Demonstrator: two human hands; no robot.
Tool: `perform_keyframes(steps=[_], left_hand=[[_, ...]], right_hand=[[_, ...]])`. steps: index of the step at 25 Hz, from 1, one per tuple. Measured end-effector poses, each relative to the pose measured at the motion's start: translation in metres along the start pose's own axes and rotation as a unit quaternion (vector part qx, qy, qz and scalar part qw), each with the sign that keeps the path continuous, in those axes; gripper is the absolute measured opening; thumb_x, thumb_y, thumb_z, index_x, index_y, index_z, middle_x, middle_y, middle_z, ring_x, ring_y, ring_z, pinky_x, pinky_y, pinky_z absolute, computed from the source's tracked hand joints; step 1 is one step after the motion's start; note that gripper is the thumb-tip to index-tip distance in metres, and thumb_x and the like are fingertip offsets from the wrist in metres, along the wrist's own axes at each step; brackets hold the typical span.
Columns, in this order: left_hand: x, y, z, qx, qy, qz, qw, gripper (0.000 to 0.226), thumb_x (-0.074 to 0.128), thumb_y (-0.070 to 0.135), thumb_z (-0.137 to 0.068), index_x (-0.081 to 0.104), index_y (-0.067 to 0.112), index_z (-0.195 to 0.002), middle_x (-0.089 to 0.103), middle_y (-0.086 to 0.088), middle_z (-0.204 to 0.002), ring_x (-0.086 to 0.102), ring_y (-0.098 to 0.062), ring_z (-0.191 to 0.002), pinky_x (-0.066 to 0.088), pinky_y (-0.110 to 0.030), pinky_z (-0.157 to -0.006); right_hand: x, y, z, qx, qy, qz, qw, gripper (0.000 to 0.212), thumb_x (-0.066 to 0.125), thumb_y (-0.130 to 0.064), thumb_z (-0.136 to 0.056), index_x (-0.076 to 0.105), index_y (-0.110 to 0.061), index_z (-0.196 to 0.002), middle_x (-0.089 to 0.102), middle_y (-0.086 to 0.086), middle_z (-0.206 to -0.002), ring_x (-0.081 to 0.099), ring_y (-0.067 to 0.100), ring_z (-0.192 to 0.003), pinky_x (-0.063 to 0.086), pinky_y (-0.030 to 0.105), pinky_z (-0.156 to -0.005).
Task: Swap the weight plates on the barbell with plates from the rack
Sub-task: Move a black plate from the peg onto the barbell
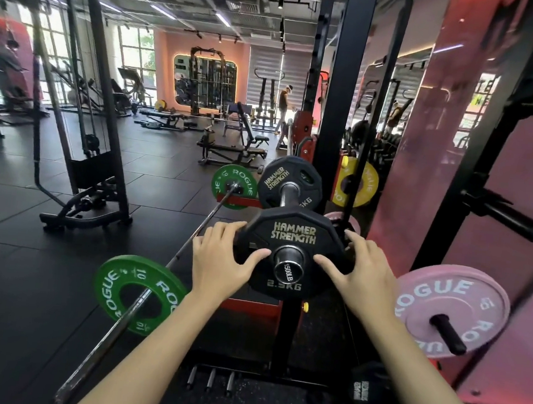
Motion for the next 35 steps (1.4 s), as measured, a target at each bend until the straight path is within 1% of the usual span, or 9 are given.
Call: perform_keyframes(steps=[4,7,15,20,23,25,28,31,35], left_hand=[[0.019,-0.005,-0.019,-0.007,0.010,-0.011,1.000,0.068,0.051,0.078,-0.079,0.058,0.025,-0.121,0.059,0.008,-0.111,0.055,-0.017,-0.103,0.038,-0.038,-0.089],[0.043,-0.012,-0.042,-0.016,-0.004,-0.023,1.000,0.069,0.050,0.078,-0.079,0.057,0.025,-0.122,0.060,0.007,-0.113,0.055,-0.018,-0.106,0.040,-0.042,-0.092],[0.118,-0.038,-0.113,-0.021,-0.001,-0.031,0.999,0.063,0.053,0.075,-0.080,0.057,0.026,-0.120,0.060,0.007,-0.114,0.055,-0.019,-0.108,0.037,-0.037,-0.088],[0.160,-0.054,-0.154,-0.031,0.003,-0.039,0.999,0.068,0.053,0.076,-0.078,0.056,0.024,-0.121,0.060,0.004,-0.113,0.055,-0.022,-0.105,0.039,-0.040,-0.086],[0.179,-0.059,-0.177,-0.047,0.003,-0.052,0.998,0.069,0.061,0.072,-0.078,0.057,0.020,-0.122,0.061,0.002,-0.114,0.056,-0.024,-0.106,0.039,-0.041,-0.085],[0.188,-0.062,-0.187,-0.059,0.008,-0.045,0.997,0.068,0.065,0.071,-0.076,0.057,0.020,-0.121,0.061,0.003,-0.114,0.056,-0.022,-0.106,0.039,-0.041,-0.085],[0.192,-0.067,-0.185,-0.073,0.029,-0.009,0.997,0.068,0.064,0.074,-0.075,0.057,0.022,-0.118,0.062,0.008,-0.113,0.056,-0.018,-0.105,0.039,-0.038,-0.086],[0.191,-0.067,-0.179,-0.087,0.032,0.002,0.996,0.069,0.063,0.074,-0.075,0.055,0.020,-0.119,0.062,0.006,-0.113,0.057,-0.018,-0.106,0.039,-0.039,-0.088],[0.177,-0.063,-0.166,-0.110,0.012,-0.009,0.994,0.075,0.065,0.071,-0.075,0.053,0.015,-0.123,0.061,0.001,-0.114,0.057,-0.022,-0.108,0.042,-0.044,-0.089]], right_hand=[[0.021,0.006,-0.020,-0.003,-0.005,0.006,1.000,0.071,0.057,-0.074,-0.076,0.050,-0.027,-0.129,0.059,-0.005,-0.107,0.055,0.018,-0.104,0.050,0.035,-0.072],[0.046,0.013,-0.041,-0.004,-0.005,0.004,1.000,0.069,0.057,-0.071,-0.079,0.052,-0.025,-0.130,0.059,-0.004,-0.107,0.055,0.020,-0.104,0.048,0.034,-0.072],[0.118,0.039,-0.113,0.005,-0.009,-0.007,1.000,0.068,0.061,-0.063,-0.082,0.054,-0.018,-0.132,0.062,0.004,-0.115,0.056,0.025,-0.111,0.050,0.037,-0.074],[0.159,0.052,-0.156,-0.010,-0.014,-0.005,1.000,0.068,0.060,-0.063,-0.082,0.054,-0.016,-0.132,0.062,0.006,-0.114,0.056,0.027,-0.112,0.052,0.038,-0.072],[0.178,0.059,-0.181,-0.012,-0.017,-0.001,1.000,0.071,0.061,-0.063,-0.081,0.052,-0.016,-0.133,0.060,0.007,-0.114,0.055,0.028,-0.112,0.053,0.038,-0.069],[0.187,0.064,-0.193,-0.008,-0.015,0.004,1.000,0.075,0.061,-0.066,-0.079,0.050,-0.017,-0.134,0.058,0.007,-0.113,0.055,0.028,-0.111,0.053,0.037,-0.065],[0.190,0.069,-0.197,-0.013,-0.005,0.006,1.000,0.075,0.061,-0.070,-0.077,0.052,-0.019,-0.133,0.059,0.005,-0.111,0.057,0.026,-0.107,0.053,0.035,-0.063],[0.190,0.066,-0.194,-0.004,-0.023,0.016,1.000,0.073,0.060,-0.067,-0.080,0.052,-0.018,-0.133,0.059,0.005,-0.113,0.057,0.026,-0.108,0.053,0.037,-0.067],[0.175,0.056,-0.180,0.006,-0.038,0.006,0.999,0.066,0.059,-0.061,-0.085,0.051,-0.018,-0.135,0.060,0.005,-0.115,0.057,0.026,-0.108,0.052,0.037,-0.071]])
Point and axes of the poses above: each hand's wrist, its own z-axis away from the middle knuckle, its own x-axis out of the palm, y = z × x, the point moved 9 cm from there along -z, towards the middle knuckle
